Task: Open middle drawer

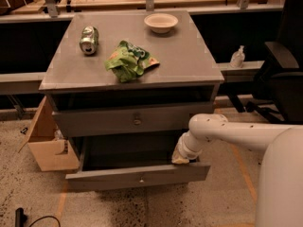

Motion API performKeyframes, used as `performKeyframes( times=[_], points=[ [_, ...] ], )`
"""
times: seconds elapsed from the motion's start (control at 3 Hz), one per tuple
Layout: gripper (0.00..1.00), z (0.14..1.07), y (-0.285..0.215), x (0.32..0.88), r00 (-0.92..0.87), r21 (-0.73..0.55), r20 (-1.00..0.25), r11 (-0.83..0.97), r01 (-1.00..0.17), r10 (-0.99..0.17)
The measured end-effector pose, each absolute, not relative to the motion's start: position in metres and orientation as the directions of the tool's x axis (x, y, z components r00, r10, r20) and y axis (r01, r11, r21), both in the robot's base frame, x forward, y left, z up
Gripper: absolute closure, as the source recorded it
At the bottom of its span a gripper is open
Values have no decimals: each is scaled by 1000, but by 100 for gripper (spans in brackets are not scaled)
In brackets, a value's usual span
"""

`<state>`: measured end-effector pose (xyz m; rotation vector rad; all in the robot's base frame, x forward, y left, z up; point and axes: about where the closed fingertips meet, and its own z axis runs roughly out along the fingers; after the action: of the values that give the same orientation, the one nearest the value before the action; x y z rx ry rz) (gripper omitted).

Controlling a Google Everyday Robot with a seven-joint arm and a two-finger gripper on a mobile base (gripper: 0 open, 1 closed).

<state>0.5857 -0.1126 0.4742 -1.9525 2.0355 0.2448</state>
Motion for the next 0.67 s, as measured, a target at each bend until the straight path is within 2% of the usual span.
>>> performKeyframes(
  times=[0.33, 0.67],
  points=[
    [100, 468, -117, 606, -6, -151, -317, 57, -987, -949],
    [100, 456, -115, 617, 24, -181, -311, 34, -983, -950]
  ],
)
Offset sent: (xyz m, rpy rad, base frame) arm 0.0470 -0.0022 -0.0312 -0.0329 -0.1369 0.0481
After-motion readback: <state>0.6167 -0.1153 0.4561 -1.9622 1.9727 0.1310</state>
